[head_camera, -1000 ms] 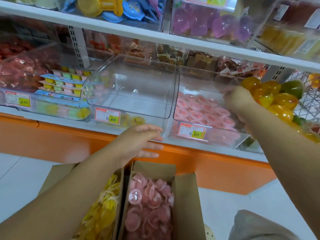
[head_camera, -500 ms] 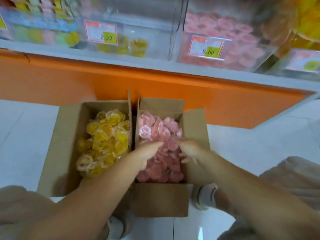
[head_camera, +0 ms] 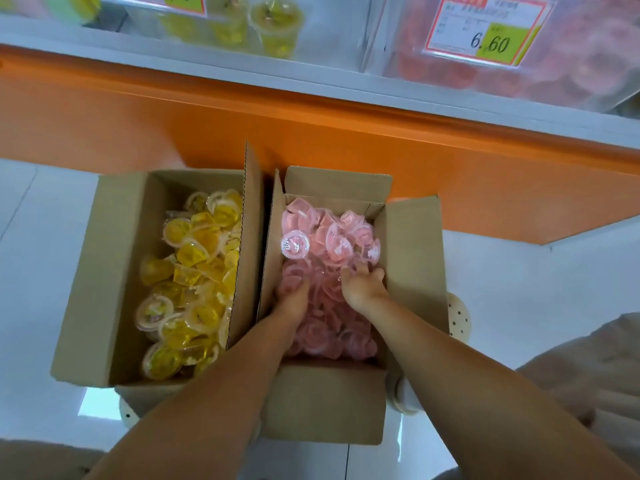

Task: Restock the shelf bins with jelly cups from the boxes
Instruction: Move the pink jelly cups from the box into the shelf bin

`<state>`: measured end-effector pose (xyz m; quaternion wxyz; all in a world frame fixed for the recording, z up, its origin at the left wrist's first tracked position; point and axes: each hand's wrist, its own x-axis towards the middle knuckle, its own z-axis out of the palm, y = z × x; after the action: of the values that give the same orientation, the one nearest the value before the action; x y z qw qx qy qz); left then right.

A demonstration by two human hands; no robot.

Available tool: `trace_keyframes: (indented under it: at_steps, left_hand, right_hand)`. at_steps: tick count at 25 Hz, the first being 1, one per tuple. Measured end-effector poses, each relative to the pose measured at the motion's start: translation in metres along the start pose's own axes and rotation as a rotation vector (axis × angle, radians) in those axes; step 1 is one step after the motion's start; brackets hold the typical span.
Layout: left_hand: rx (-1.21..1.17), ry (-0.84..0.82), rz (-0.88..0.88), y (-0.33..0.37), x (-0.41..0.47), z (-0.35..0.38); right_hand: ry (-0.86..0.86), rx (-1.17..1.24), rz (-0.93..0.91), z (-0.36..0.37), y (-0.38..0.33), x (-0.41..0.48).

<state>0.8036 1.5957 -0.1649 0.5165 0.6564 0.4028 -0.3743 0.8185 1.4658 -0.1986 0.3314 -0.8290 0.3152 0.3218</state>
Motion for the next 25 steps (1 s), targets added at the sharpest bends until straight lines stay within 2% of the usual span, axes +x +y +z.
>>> trace_keyframes:
  at_steps: [4, 6, 8, 11, 16, 19, 25]
  left_hand:
    - [-0.024, -0.036, 0.007, -0.001, 0.026, 0.000]
    - [-0.054, -0.056, -0.018, -0.002, 0.029, 0.002]
    - [-0.039, -0.133, -0.061, -0.004, 0.028, 0.002]
    - [-0.078, -0.205, -0.138, -0.006, 0.028, -0.002]
    - [-0.208, -0.242, -0.182, 0.004, 0.033, -0.003]
    - [-0.231, -0.207, -0.206, 0.005, 0.044, -0.004]
    - [-0.237, -0.255, -0.244, 0.004, 0.053, -0.002]
  right_hand:
    - [-0.082, 0.091, 0.128, 0.001, -0.009, 0.006]
    - [-0.044, 0.072, 0.099, 0.004, -0.008, 0.007]
    - [-0.052, 0.033, -0.012, 0.003, -0.003, 0.011]
    - [-0.103, 0.163, 0.061, 0.000, -0.004, 0.016]
    - [-0.124, 0.308, 0.049, 0.005, 0.002, 0.018]
    - [-0.176, 0.435, 0.117, -0.003, 0.002, 0.015]
    - [-0.259, 0.450, 0.047, 0.026, -0.011, 0.009]
